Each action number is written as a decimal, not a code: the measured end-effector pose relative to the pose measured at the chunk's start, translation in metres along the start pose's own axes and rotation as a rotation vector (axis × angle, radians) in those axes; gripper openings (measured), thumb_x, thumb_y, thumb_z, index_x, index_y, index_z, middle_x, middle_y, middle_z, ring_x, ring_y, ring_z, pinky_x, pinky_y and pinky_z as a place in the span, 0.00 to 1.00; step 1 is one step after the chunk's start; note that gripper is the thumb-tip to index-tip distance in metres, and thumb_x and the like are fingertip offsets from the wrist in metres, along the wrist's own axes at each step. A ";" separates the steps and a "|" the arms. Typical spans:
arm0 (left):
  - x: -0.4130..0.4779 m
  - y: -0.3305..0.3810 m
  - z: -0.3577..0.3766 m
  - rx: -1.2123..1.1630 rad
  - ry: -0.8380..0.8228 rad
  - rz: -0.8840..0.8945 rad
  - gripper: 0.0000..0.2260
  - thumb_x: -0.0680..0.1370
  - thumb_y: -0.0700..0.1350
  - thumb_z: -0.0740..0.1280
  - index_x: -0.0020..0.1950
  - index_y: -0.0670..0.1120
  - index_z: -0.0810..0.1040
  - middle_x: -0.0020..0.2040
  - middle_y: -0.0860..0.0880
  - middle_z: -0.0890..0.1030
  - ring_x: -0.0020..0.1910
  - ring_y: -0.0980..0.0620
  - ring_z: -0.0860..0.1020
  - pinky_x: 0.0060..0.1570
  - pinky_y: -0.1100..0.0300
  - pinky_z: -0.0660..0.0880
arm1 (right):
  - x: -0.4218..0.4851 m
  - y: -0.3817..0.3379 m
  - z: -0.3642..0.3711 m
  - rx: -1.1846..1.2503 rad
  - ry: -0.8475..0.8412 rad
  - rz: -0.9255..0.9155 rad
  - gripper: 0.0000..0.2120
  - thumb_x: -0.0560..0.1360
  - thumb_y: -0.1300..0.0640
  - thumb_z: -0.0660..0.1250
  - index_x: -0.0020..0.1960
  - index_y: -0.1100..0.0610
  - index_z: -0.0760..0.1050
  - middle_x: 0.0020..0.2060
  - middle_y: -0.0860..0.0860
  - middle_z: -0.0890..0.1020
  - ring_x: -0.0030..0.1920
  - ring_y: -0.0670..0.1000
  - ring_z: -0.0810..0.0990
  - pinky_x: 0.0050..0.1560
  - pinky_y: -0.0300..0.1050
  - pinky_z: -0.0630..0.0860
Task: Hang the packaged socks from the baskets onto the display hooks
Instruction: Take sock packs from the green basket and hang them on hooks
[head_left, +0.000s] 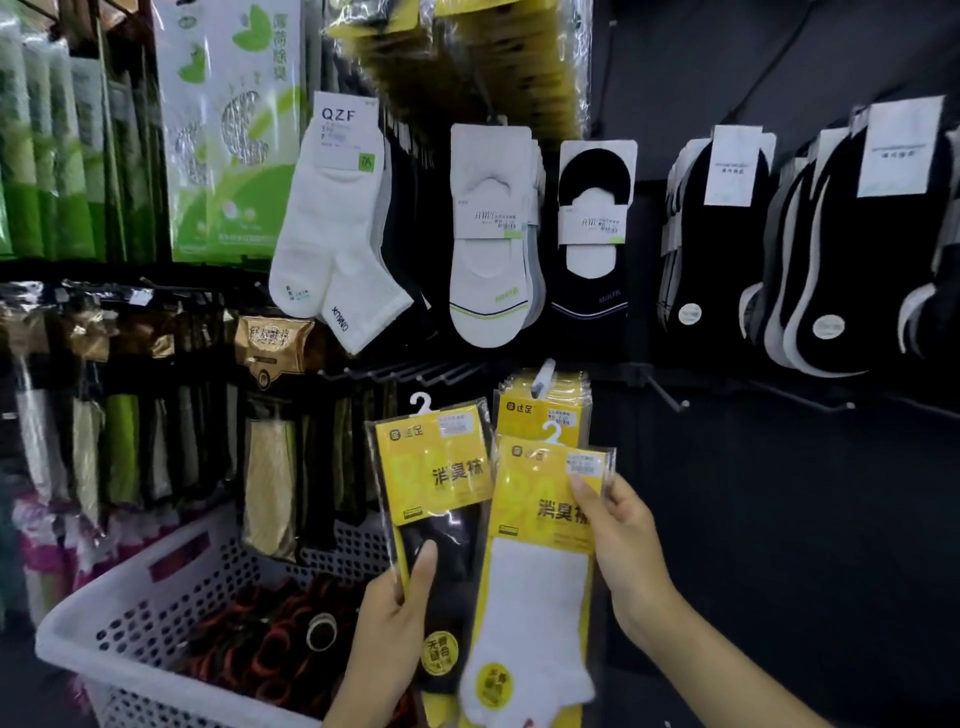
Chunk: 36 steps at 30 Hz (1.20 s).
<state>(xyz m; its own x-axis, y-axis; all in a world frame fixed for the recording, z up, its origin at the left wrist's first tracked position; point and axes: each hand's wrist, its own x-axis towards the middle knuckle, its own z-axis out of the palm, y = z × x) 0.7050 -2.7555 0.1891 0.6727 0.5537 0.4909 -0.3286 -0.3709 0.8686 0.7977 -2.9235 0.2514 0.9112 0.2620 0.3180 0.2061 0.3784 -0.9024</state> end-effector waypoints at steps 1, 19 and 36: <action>0.002 -0.002 -0.004 0.011 0.015 0.006 0.20 0.77 0.52 0.61 0.29 0.48 0.59 0.25 0.52 0.56 0.24 0.57 0.57 0.25 0.68 0.55 | 0.004 -0.004 -0.003 -0.007 0.019 -0.017 0.07 0.78 0.56 0.63 0.54 0.54 0.77 0.44 0.49 0.86 0.43 0.48 0.85 0.35 0.35 0.79; 0.015 -0.003 -0.034 0.013 0.097 -0.028 0.21 0.73 0.58 0.60 0.28 0.50 0.56 0.22 0.55 0.58 0.21 0.59 0.58 0.25 0.70 0.60 | 0.078 0.014 0.005 -0.316 0.246 -0.036 0.09 0.72 0.52 0.73 0.43 0.57 0.77 0.38 0.49 0.82 0.40 0.47 0.81 0.37 0.37 0.75; 0.002 -0.008 0.013 -0.229 -0.229 -0.105 0.12 0.69 0.56 0.69 0.40 0.47 0.84 0.35 0.53 0.83 0.35 0.55 0.81 0.34 0.71 0.74 | -0.010 0.023 0.007 -0.181 -0.119 0.071 0.08 0.77 0.53 0.65 0.53 0.55 0.78 0.48 0.49 0.84 0.48 0.44 0.83 0.44 0.35 0.79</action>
<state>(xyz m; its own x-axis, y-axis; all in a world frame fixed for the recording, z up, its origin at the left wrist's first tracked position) 0.7178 -2.7608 0.1824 0.8338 0.3882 0.3926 -0.3725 -0.1293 0.9190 0.7908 -2.9111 0.2292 0.8795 0.3888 0.2744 0.2136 0.1927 -0.9577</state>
